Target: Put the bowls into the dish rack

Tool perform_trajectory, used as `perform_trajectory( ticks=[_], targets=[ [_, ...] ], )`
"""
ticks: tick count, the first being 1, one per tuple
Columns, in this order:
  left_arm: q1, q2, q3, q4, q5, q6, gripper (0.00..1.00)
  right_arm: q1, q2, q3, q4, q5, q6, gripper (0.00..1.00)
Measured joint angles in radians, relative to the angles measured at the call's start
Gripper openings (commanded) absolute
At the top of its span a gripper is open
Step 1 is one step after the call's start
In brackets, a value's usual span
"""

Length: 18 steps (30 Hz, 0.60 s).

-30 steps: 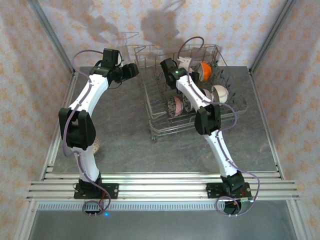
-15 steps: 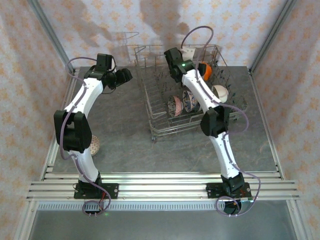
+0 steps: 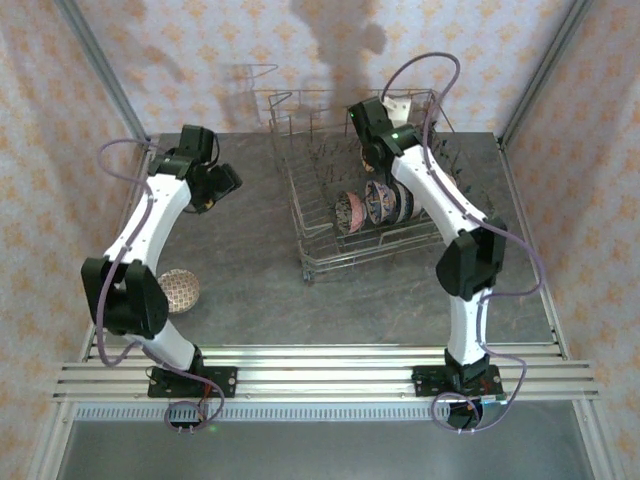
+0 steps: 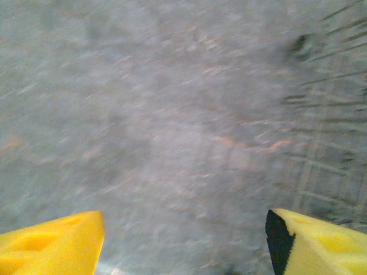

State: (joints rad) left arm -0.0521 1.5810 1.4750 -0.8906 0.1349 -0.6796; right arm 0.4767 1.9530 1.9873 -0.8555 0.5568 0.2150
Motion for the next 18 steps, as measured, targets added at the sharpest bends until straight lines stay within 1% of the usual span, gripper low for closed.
perform_trajectory(
  ticks=[2,4,5,7,9,14,18],
  targets=[
    [0.0,-0.066,-0.063,-0.048,-0.043,-0.031,0.77,-0.001,-0.058,-0.106,0.038,-0.055,-0.002,0.99],
    [0.001,-0.131,-0.121,-0.089,-0.079,-0.057,0.78,-0.001,-0.095,-0.175,0.06,-0.097,-0.003,0.99],
    [0.005,-0.167,-0.153,-0.107,-0.095,-0.07,0.83,-0.001,-0.108,-0.198,0.068,-0.114,-0.005,0.99],
    [0.018,-0.222,-0.207,-0.126,-0.117,-0.096,0.84,-0.001,-0.121,-0.22,0.085,-0.134,-0.017,0.99],
    [0.05,-0.27,-0.272,-0.13,-0.127,-0.122,0.85,-0.003,-0.13,-0.233,0.098,-0.143,-0.032,0.99],
    [0.135,-0.287,-0.407,-0.12,-0.116,-0.164,0.85,-0.014,-0.149,-0.249,0.134,-0.163,-0.063,0.99],
    [0.177,-0.264,-0.489,-0.085,-0.091,-0.185,0.81,-0.018,-0.156,-0.248,0.161,-0.182,-0.1,1.0]
  ],
)
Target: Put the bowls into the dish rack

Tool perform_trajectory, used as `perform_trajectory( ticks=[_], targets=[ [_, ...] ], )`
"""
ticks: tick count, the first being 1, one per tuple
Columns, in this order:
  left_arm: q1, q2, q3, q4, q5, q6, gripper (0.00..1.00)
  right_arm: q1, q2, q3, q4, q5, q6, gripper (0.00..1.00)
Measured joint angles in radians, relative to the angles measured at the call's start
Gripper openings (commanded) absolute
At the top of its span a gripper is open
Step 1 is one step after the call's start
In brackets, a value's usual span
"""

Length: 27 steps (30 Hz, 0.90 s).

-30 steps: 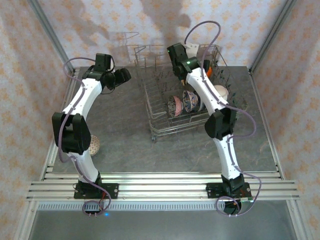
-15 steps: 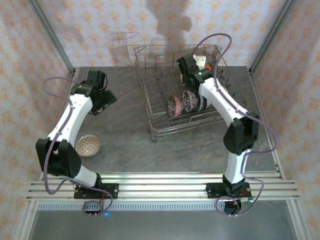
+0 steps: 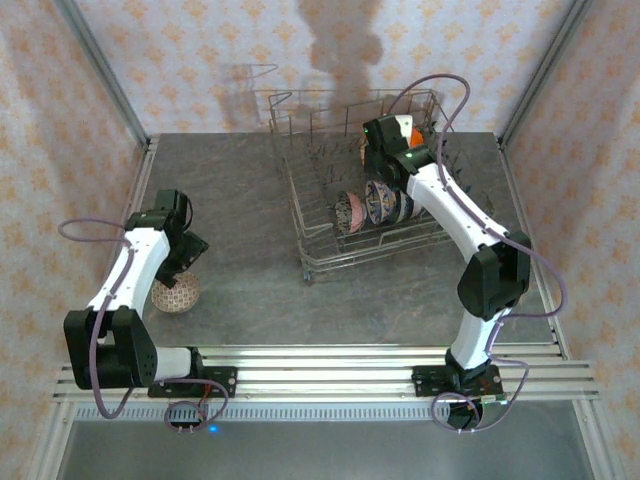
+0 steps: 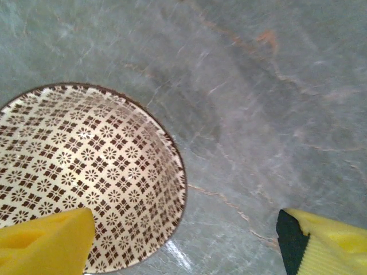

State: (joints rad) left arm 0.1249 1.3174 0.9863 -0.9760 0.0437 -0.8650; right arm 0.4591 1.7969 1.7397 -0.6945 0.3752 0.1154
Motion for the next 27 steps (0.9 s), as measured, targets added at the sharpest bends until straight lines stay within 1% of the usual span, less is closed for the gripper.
perform_trajectory(
  ticks=[5,9,17,21,27],
  targets=[
    [0.042,0.043,-0.024,0.039,0.012,0.002,0.76,0.0,0.001,0.015,0.006,-0.003,-0.033,0.99],
    [0.055,0.077,-0.05,0.087,0.035,0.003,0.7,0.0,0.003,0.018,0.008,-0.013,-0.042,0.99],
    [0.073,0.111,-0.103,0.153,0.08,0.029,0.53,0.0,0.014,0.019,0.006,-0.043,-0.05,0.99],
    [0.085,0.111,-0.122,0.176,0.09,0.041,0.47,0.0,0.014,0.03,0.004,-0.054,-0.05,0.98],
    [0.106,0.114,-0.135,0.187,0.11,0.066,0.34,0.0,0.021,0.041,0.001,-0.062,-0.048,0.98]
  ],
)
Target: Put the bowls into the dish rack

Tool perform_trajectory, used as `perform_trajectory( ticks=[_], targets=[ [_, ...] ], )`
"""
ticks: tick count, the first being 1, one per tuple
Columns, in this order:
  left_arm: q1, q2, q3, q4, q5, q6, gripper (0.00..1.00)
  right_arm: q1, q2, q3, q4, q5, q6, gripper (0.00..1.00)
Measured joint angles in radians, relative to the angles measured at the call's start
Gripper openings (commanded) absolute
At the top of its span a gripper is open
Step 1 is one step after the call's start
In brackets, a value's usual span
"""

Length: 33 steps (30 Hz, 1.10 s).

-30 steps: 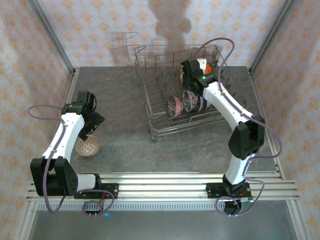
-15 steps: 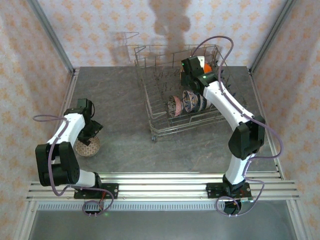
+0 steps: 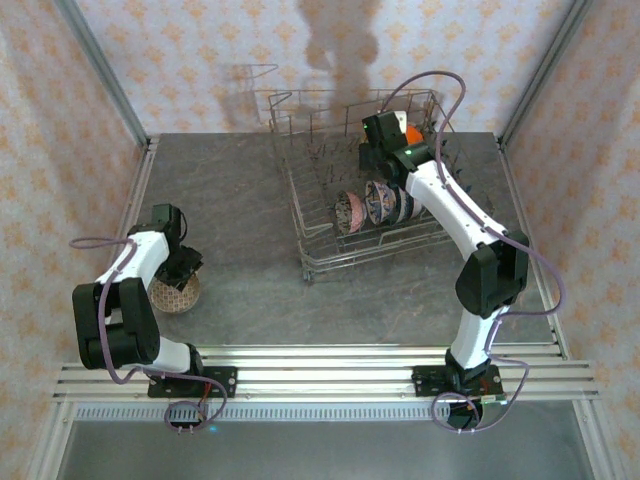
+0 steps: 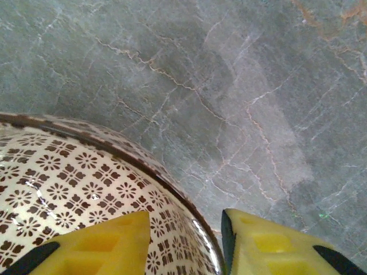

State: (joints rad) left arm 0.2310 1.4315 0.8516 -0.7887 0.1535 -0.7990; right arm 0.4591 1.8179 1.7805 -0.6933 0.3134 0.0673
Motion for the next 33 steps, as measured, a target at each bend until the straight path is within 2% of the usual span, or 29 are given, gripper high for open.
perform_trajectory(
  ticks=[9,14,16,21,26,33],
  targets=[
    [0.007,-0.002,-0.008,0.022,0.031,0.013,0.13,0.0,0.024,0.023,-0.03,-0.008,0.01,0.97],
    [0.007,-0.042,-0.021,0.019,0.034,0.011,0.07,0.0,0.024,0.04,-0.04,-0.02,0.01,0.96],
    [0.007,-0.06,-0.03,0.019,0.036,0.006,0.0,0.0,0.025,0.042,-0.043,-0.025,0.01,0.96],
    [0.008,-0.12,-0.047,0.021,0.045,-0.032,0.0,0.0,0.037,0.08,-0.064,-0.027,0.018,0.95],
    [-0.004,-0.23,-0.057,0.048,0.08,-0.131,0.0,0.003,0.063,0.129,-0.079,-0.043,0.025,0.93],
    [-0.161,-0.321,0.027,0.087,0.064,-0.279,0.0,0.016,0.074,0.166,-0.105,-0.081,0.025,0.83]
  ],
)
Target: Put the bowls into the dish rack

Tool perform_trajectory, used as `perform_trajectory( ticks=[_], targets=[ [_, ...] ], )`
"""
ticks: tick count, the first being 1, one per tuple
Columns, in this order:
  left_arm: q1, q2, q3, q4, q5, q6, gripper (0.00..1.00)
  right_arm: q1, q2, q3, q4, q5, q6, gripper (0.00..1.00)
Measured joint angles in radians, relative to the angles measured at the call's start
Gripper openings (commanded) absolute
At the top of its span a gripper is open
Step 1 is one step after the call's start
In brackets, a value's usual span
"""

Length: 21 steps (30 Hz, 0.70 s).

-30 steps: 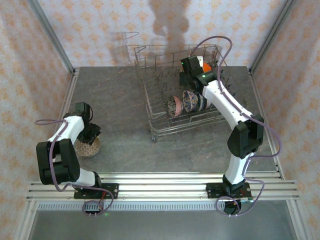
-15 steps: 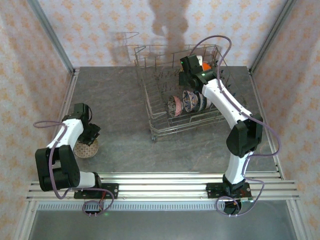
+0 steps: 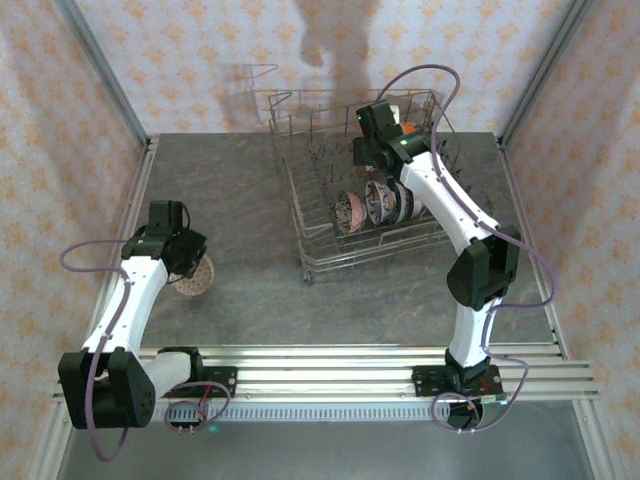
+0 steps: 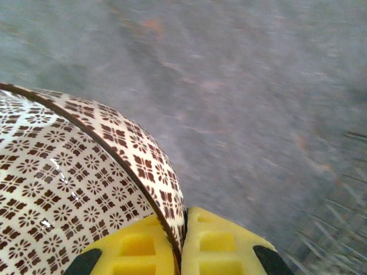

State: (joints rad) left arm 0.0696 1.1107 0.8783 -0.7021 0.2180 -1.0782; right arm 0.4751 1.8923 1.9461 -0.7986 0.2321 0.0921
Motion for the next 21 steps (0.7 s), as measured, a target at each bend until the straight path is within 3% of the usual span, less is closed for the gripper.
perform_trajectory(
  ticks=[8,21],
  targets=[
    [-0.164,0.022,0.225,0.047,-0.113,-0.108,0.0,0.048,-0.001,0.021,0.014,-0.134,-0.019,0.72],
    [-0.348,0.269,0.515,0.118,-0.212,-0.171,0.0,0.256,-0.092,-0.056,0.164,-0.425,-0.021,0.56]
  ],
)
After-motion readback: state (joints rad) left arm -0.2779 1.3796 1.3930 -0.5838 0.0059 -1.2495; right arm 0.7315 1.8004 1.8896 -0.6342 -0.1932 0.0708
